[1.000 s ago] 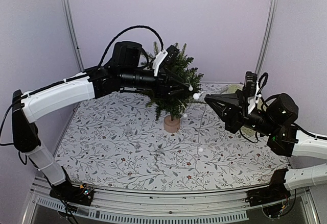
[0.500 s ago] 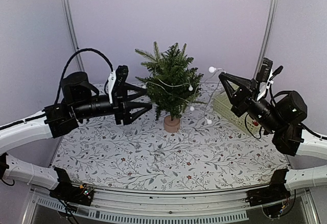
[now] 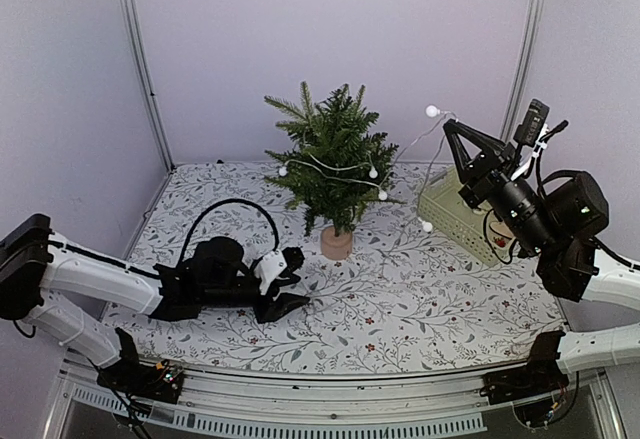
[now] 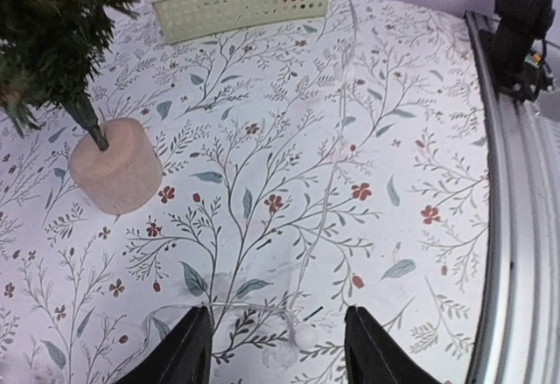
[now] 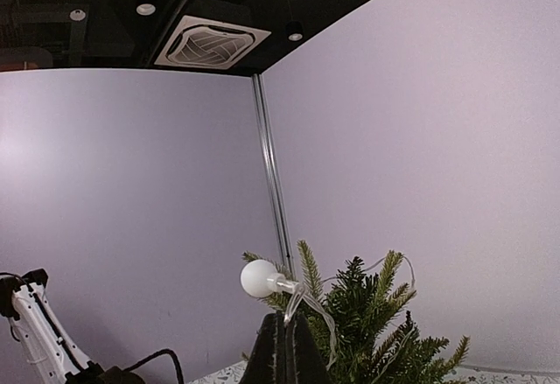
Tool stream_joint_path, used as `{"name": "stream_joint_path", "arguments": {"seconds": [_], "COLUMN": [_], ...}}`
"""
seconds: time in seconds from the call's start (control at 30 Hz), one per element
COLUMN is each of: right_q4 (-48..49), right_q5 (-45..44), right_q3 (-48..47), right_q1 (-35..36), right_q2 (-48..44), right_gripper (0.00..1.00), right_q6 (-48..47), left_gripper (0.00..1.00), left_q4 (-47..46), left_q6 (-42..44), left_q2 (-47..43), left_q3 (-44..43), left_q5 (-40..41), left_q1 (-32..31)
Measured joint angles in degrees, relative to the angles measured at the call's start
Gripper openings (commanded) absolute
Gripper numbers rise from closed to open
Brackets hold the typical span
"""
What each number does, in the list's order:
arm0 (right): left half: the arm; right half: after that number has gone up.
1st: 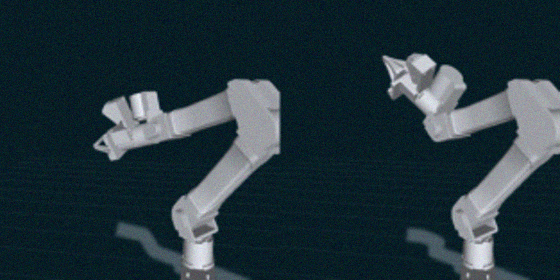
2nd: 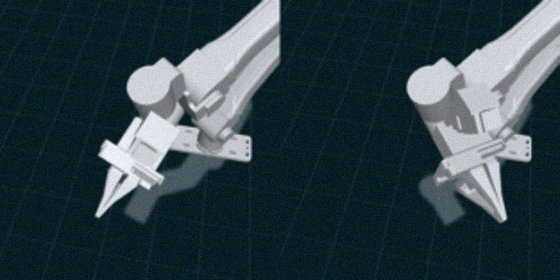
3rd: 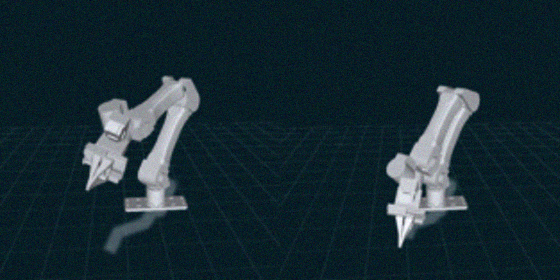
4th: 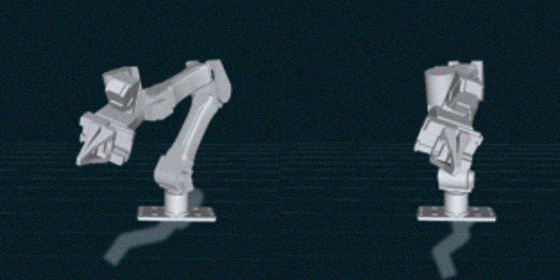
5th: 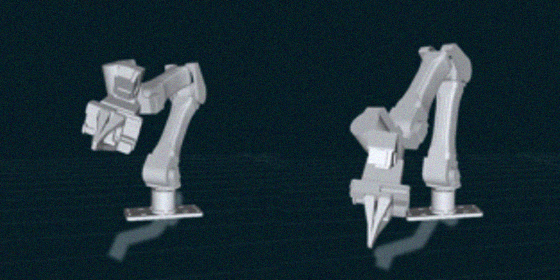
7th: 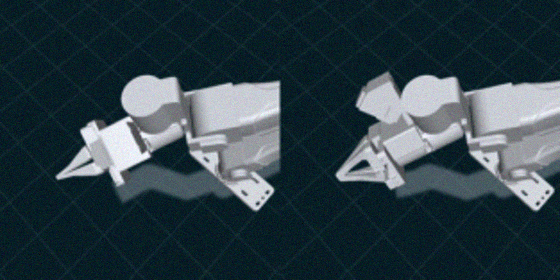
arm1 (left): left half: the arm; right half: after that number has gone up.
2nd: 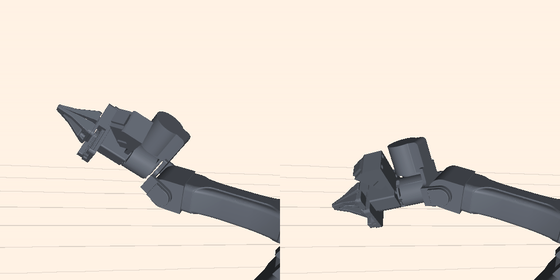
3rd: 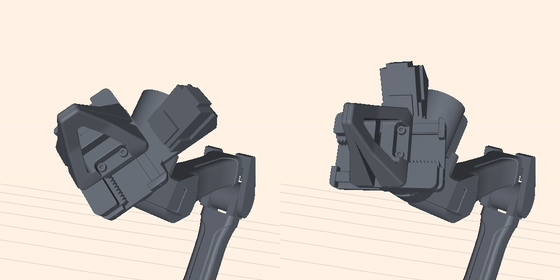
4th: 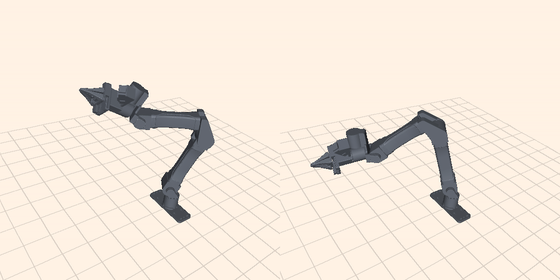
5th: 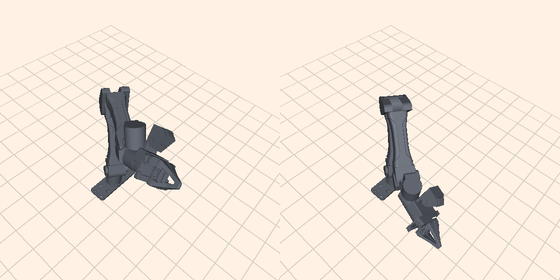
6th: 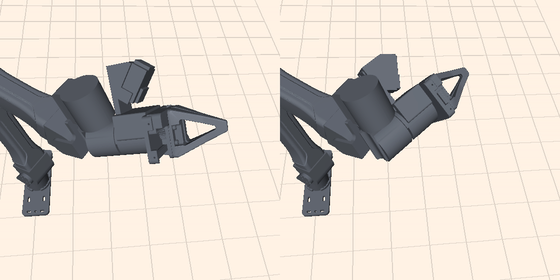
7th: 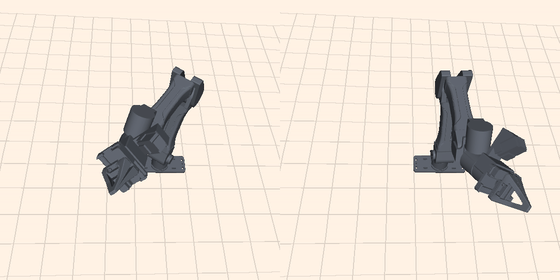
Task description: Decorate the small christmas tree
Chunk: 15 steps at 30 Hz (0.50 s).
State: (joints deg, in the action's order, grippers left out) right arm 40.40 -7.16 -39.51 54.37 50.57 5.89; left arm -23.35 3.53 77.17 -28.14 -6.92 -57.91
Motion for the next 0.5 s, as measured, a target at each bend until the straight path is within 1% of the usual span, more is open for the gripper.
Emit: {"name": "stream_joint_path", "arguments": {"seconds": [0.1,0.23,0.37,0.5], "right_q4": [0.00,0.00,0.00,0.00], "right_q5": [-0.07,-0.04,-0.07,-0.07], "right_q3": [-0.35,-0.46,-0.61,-0.63], "right_q1": [0.00,0.00,0.00,0.00], "right_q2": [0.20,0.28,0.57,0.63], "right_gripper": [0.00,0.00,0.00,0.00], "right_q6": [-0.39,-0.87,-1.20,-1.66], "left_gripper": [0.49,0.48,0.48,0.45], "left_q4": [-2.32,-4.02,-6.91,-9.05], "left_q6": [2.45,5.60,7.87,9.38], "left_q2": [5.75,12.90,18.12,23.34], "left_q3": [-0.28,-1.99,-3.50,-6.73], "left_q5": [1.81,1.92,0.35,-2.29], "left_q1": [0.00,0.00,0.00,-0.02]}}
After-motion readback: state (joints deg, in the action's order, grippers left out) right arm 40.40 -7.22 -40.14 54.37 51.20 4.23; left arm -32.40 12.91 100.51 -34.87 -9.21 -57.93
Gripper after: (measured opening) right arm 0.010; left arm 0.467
